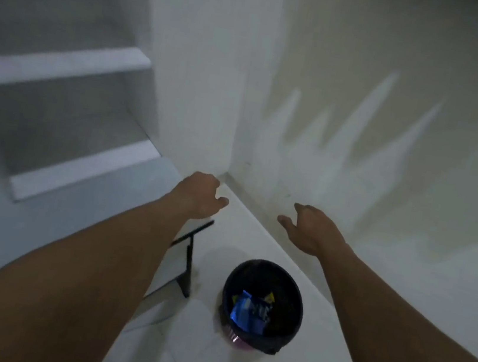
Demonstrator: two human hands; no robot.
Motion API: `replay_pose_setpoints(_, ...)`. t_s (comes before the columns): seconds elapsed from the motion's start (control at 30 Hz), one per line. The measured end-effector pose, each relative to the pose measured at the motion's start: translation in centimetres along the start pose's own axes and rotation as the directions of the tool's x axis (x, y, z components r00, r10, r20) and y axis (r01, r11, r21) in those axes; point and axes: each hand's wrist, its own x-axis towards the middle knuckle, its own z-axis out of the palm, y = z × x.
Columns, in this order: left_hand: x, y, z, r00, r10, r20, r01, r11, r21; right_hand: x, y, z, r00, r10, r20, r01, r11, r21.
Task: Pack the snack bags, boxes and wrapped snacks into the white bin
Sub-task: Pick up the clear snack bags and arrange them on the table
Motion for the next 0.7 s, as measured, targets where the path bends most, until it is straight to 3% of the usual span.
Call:
replay_pose_setpoints(0.33,-17.5,-14.4,-14.3,0.943,-0.237,-0.234,0.25,0.968,0.026,-4.6,-20.8,-9.4,0.954,-0.288,-0.081,0.28,0.955,-0.093)
replay_pose_setpoints(0.7,-34.4,-29.8,-22.1,0.763,-0.552,-0.335,0.555,0.826,-0.098,-8.6,-44.7,-10.3,0.792,-0.609,-0.042,0.604,0.792,-0.092)
